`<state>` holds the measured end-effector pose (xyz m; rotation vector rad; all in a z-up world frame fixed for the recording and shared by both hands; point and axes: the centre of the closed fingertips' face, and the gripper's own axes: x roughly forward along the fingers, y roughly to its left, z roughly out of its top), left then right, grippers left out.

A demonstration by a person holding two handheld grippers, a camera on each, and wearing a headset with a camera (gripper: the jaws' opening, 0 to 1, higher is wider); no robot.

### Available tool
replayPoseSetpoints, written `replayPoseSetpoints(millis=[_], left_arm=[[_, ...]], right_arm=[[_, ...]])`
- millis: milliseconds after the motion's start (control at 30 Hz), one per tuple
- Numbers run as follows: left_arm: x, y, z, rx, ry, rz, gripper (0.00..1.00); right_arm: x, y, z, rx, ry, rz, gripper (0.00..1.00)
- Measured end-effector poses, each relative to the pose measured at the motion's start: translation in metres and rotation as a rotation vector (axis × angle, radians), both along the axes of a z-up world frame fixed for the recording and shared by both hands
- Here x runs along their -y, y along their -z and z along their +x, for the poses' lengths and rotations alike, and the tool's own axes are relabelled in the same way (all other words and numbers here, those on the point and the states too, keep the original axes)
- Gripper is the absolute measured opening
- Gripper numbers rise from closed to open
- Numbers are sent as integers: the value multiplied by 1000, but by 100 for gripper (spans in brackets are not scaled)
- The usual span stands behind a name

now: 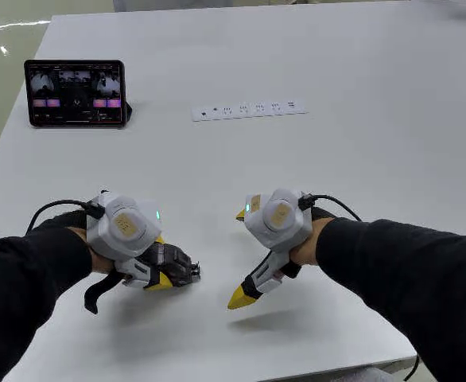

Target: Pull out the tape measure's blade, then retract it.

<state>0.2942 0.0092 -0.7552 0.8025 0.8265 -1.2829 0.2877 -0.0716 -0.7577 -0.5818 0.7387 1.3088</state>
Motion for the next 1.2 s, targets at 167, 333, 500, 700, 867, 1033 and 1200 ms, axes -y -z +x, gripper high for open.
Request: replayPoseSetpoints(millis=[167, 333, 500, 700, 867, 1033, 1200], left_arm=[[0, 0, 1, -10, -9, -37, 34], [1, 0, -3, 15, -19, -30, 34], [-1, 0, 0, 35, -35, -22, 33], [0, 1, 0, 23, -50, -18, 33], [0, 1, 0, 26, -54, -13, 33], [0, 1, 0, 33, -61, -19, 34], [0, 1, 0, 30, -61, -21, 34]], right_arm=[[-1, 4, -3, -6, 9, 2, 99], [-9, 2, 0, -6, 12, 33, 99], [-19, 3, 1, 8, -18, 37, 99], [-26, 3, 2, 14, -46, 24, 85], [-29, 5, 3, 31, -87, 17, 75], [-34, 3, 4, 53, -105, 18, 66], [-43, 7, -6, 59, -178, 8, 49]])
